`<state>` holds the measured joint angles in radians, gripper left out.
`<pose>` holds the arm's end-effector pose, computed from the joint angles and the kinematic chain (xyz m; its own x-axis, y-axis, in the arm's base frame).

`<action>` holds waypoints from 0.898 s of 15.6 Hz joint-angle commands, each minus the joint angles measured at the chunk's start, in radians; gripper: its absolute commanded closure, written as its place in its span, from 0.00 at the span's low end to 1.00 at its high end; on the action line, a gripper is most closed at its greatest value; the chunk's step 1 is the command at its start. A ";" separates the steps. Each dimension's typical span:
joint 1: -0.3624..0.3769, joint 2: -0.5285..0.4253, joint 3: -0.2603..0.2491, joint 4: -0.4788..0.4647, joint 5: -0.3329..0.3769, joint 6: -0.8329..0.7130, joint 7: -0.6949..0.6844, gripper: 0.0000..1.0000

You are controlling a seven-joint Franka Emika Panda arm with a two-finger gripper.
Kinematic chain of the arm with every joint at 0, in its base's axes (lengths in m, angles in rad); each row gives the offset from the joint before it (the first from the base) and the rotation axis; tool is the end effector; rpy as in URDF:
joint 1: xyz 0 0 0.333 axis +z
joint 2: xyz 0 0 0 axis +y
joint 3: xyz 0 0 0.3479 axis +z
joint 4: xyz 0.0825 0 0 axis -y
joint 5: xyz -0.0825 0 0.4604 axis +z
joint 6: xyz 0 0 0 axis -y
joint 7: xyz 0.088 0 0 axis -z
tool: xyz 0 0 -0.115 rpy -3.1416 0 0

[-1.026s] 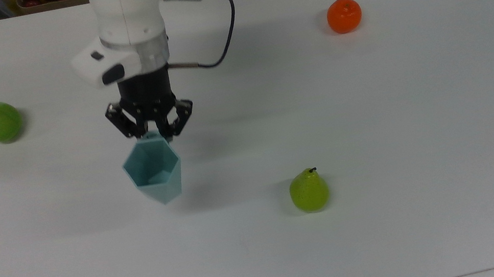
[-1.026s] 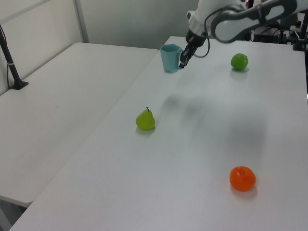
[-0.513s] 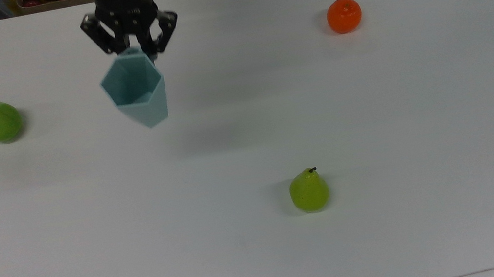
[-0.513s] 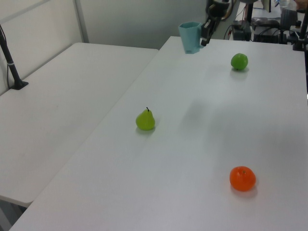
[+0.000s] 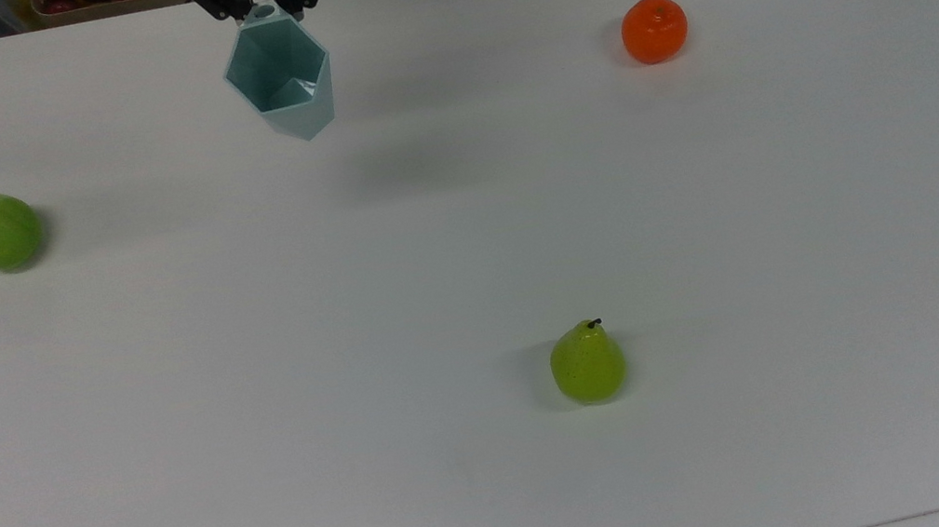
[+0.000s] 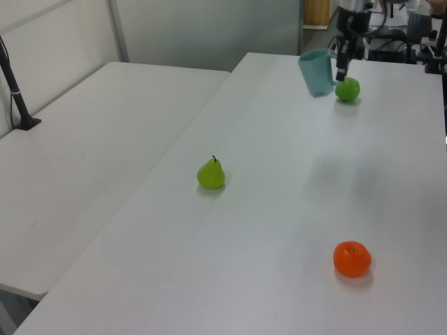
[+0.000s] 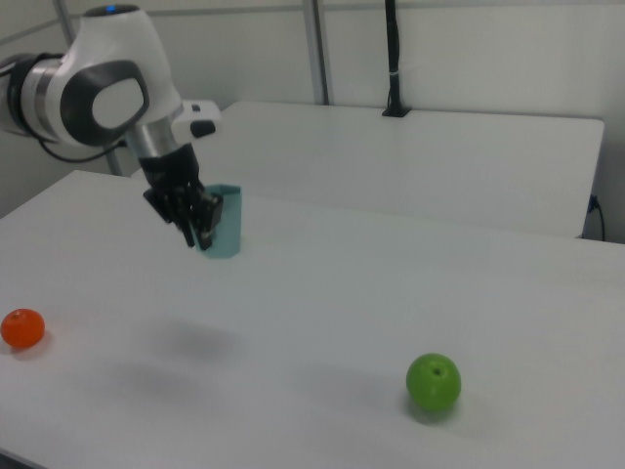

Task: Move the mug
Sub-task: 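Lower the mug onto the table beside its new spot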

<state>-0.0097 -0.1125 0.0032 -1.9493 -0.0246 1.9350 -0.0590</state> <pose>0.6076 -0.0058 0.5407 0.9935 0.0613 0.0963 0.0586 -0.9978 0.0298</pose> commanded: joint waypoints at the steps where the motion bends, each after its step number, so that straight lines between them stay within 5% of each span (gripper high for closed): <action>1: 0.016 -0.067 -0.009 -0.176 0.018 0.097 -0.038 1.00; 14: 0.045 0.063 -0.002 -0.361 -0.003 0.407 -0.025 1.00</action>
<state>0.0154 -0.0670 0.0034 -2.2699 -0.0240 2.2815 -0.0736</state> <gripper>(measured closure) 0.762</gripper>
